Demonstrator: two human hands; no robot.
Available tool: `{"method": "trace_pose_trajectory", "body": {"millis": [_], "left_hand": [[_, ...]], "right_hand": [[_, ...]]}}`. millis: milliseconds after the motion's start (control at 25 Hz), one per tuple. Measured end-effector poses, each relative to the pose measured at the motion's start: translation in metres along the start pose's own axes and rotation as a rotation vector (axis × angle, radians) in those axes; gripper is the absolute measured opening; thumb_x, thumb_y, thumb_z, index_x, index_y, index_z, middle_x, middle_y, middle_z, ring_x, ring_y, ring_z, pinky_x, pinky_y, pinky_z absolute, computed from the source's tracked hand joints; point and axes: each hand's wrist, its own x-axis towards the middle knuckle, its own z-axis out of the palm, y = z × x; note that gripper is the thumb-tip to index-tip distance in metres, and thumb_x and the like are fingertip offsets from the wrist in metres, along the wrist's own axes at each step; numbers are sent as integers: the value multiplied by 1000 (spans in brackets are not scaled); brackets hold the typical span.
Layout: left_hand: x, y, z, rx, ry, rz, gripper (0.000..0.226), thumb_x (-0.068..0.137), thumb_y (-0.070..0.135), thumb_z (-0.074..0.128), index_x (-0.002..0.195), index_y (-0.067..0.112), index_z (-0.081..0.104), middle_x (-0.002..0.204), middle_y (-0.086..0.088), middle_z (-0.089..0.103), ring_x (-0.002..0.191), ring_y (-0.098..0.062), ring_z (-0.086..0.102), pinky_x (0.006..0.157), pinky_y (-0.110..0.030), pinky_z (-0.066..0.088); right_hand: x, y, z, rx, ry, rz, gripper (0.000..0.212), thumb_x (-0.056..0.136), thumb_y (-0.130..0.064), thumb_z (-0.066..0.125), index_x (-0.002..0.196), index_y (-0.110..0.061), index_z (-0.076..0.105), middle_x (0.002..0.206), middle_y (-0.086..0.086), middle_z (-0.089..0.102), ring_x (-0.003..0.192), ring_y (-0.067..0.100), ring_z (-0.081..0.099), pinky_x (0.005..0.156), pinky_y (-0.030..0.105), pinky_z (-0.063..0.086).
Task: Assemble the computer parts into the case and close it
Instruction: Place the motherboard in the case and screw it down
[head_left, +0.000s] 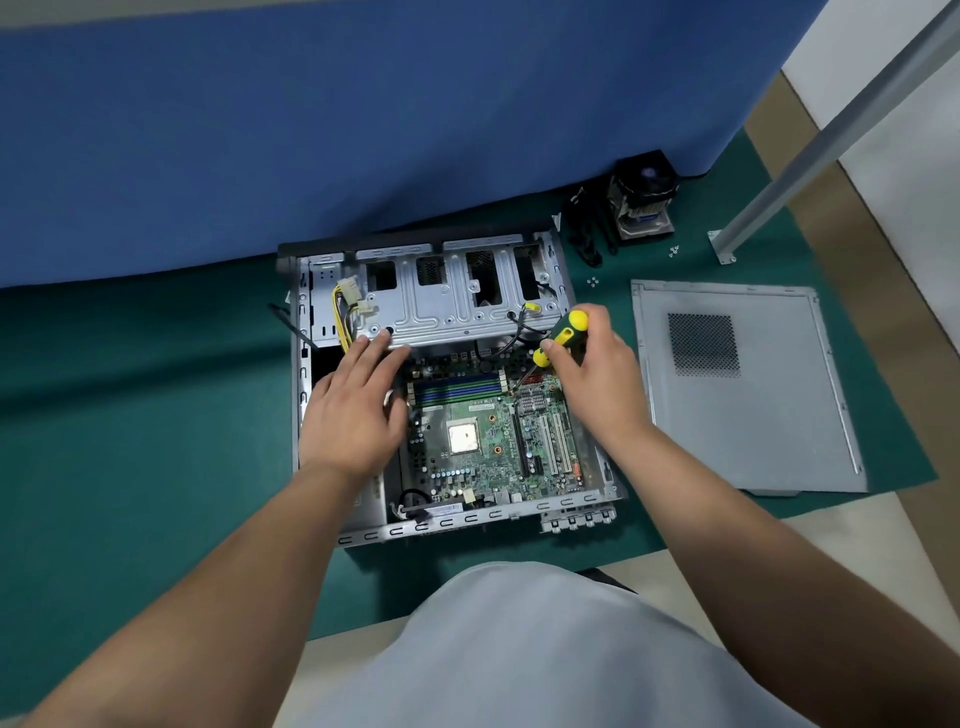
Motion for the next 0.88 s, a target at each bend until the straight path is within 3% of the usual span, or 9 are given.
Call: {"method": "trace_pose_trajectory", "body": {"millis": [160, 360, 760, 880], "left_hand": [[0, -1, 1, 3, -22, -15, 60, 96, 32, 50, 154, 38, 36, 167, 13, 27, 156, -13, 18, 116, -48, 36], [0, -2, 1, 7, -10, -16, 61, 93, 38, 40, 154, 38, 36, 167, 13, 27, 156, -12, 18, 114, -49, 39], [1, -4, 4, 12, -9, -14, 62, 95, 31, 53, 155, 37, 37, 168, 13, 26, 156, -13, 19, 112, -47, 42], [1, -4, 4, 9, -7, -14, 62, 95, 31, 53, 155, 37, 37, 167, 13, 27, 156, -13, 19, 111, -47, 43]], "right_hand": [[0, 2, 9, -24, -4, -15, 39, 97, -42, 63, 126, -22, 47, 102, 8, 57, 86, 30, 59, 76, 43, 53], [-2, 4, 15, -40, -15, 0, 42, 97, -43, 63, 130, -22, 49, 115, 13, 57, 106, 33, 54, 92, 48, 50], [-1, 10, 24, -63, -5, -10, 42, 96, -46, 63, 130, -26, 50, 115, 12, 57, 114, 26, 46, 97, 43, 43], [-2, 9, 26, -70, 10, -47, 41, 96, -44, 65, 129, -23, 51, 106, 2, 55, 114, 27, 46, 95, 43, 42]]}}
